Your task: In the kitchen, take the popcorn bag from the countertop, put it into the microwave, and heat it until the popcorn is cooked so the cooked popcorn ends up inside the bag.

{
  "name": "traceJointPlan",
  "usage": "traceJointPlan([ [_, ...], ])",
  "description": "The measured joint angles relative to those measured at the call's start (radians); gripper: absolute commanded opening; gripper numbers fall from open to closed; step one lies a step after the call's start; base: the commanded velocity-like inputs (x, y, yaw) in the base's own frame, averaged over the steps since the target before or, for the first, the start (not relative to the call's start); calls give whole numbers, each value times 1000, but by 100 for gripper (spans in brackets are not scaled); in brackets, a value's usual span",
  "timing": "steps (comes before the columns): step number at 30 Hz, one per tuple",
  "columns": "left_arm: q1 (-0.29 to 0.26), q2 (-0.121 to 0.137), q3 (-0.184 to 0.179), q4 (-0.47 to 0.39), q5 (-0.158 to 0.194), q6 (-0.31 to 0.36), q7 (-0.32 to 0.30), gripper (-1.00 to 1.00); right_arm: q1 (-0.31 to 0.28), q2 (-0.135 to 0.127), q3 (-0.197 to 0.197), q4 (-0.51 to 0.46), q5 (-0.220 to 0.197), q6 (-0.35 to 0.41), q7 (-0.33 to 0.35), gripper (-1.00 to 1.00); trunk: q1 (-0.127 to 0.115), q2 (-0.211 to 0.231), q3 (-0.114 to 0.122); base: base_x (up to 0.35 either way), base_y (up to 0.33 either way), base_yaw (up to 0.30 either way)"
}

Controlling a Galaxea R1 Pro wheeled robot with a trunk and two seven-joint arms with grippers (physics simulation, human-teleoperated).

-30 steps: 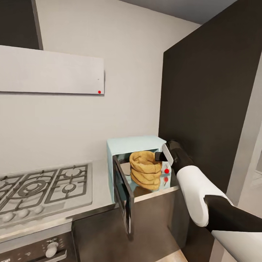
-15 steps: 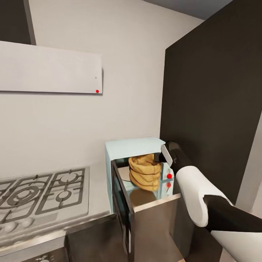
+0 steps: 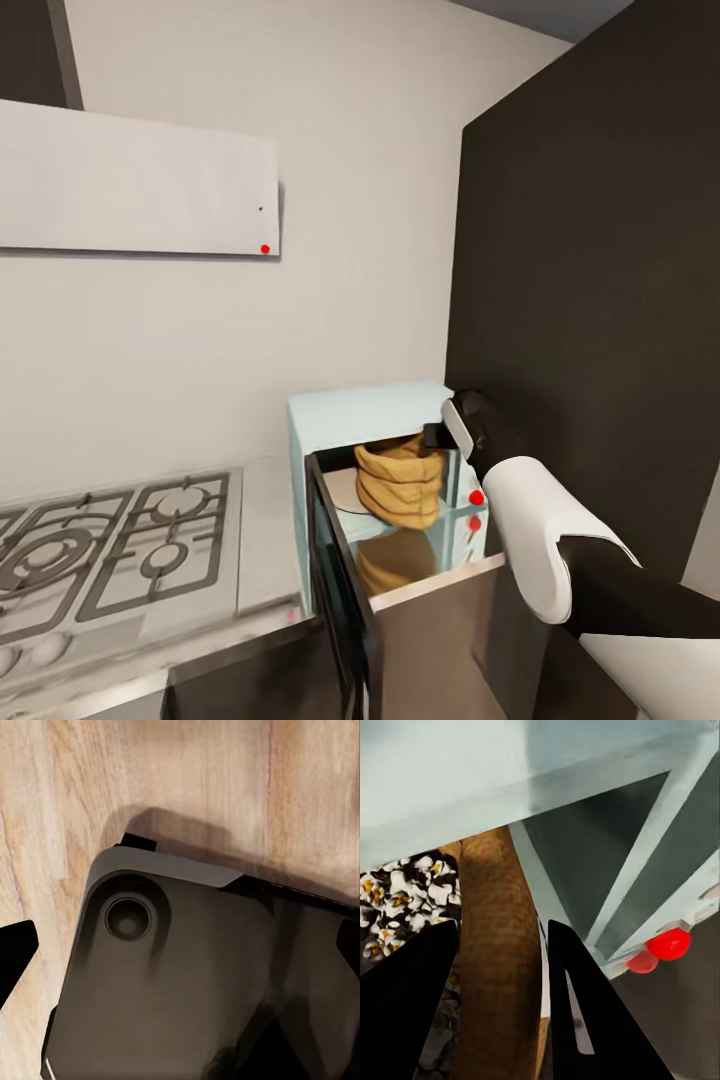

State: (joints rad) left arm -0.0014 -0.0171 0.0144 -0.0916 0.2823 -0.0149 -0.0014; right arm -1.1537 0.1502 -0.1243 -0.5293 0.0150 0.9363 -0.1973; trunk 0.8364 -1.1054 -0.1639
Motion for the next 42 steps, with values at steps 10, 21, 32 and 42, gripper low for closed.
traceJointPlan([
  [10,0,0,1,0,0,0,0,100,0,-5,-1,4,-16,-2,2,-100,0,0,0,33,31,0],
  [21,0,-1,1,0,2,0,1,100,0,-2,0,5,11,-1,-1,-100,0,0,0,0,77,0],
  [32,0,-1,1,0,2,0,1,100,0,-2,0,7,4,-5,0,-100,0,0,0,0,64,0],
  [42,0,-1,1,0,2,0,1,100,-1,-8,0,47,-9,-54,2,-100,0,0,0,0,0,0],
])
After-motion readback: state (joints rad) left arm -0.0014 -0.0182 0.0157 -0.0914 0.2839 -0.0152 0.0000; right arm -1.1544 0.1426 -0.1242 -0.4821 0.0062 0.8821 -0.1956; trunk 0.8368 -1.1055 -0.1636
